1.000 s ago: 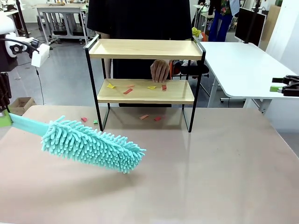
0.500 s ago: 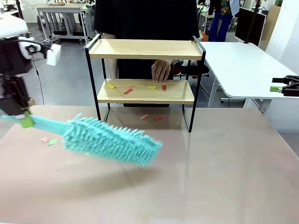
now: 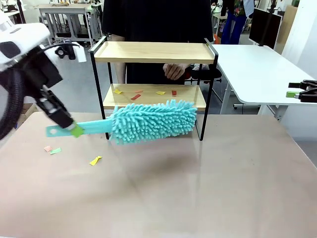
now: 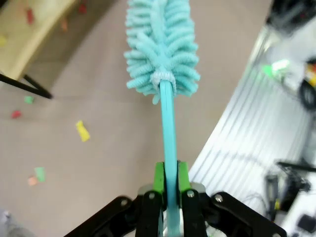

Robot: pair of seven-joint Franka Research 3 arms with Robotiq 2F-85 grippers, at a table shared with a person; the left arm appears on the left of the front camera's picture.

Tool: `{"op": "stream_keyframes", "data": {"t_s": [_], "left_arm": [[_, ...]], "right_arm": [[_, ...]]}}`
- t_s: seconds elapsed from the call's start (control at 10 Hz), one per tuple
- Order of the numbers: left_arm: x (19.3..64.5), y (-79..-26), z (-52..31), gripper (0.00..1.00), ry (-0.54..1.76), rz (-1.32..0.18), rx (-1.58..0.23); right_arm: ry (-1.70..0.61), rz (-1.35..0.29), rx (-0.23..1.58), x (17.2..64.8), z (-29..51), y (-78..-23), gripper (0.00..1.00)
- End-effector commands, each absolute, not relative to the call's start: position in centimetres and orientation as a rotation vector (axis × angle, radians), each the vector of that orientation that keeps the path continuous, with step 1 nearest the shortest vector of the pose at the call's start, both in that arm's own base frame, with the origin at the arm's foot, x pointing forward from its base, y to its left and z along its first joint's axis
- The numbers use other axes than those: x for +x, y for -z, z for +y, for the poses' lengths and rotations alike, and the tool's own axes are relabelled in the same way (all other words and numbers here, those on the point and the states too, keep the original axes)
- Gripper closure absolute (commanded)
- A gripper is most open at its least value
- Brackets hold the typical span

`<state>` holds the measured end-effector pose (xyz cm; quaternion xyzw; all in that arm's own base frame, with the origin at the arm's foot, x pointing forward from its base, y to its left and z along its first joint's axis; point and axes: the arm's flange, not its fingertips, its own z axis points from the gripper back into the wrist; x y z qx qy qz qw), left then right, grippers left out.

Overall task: Clean the shelf.
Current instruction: Clean the specific section of the Shelf indicated by the human with the Duster.

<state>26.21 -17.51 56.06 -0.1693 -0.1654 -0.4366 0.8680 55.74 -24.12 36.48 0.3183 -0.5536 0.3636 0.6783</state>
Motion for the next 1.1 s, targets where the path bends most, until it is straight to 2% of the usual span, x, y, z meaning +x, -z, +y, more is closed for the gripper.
{"op": "stream_keyframes", "data": {"t_s": [0.0, 0.3, 0.4, 0.5, 0.7, 1.0], "left_arm": [[24.1, -55.3, -21.9, 0.87, 0.717, -0.475, -0.257], [24.8, -55.7, -25.2, 0.87, 0.586, -0.582, -0.34], [25.6, -55.8, -25.4, 0.87, 0.632, -0.537, -0.404], [23.6, -56.0, -24.7, 0.87, 0.608, -0.552, -0.313], [23.6, -56.0, -24.7, 0.87, 0.608, -0.552, -0.313], [26.5, -55.1, -27.8, 0.87, 0.602, -0.503, -0.3]], "right_arm": [[-0.82, -1.247, 0.714, 55.8, -23.9, -36.8, 0.0], [-0.82, -1.247, 0.714, 55.8, -23.9, -36.8, 0.0], [-0.82, -1.247, 0.714, 55.8, -23.9, -36.8, 0.0], [-0.82, -1.247, 0.714, 55.8, -23.9, -36.8, 0.0], [-0.82, -1.247, 0.714, 55.8, -23.9, -36.8, 0.0], [-0.82, -1.247, 0.714, 55.8, -23.9, -36.8, 0.0]]}}
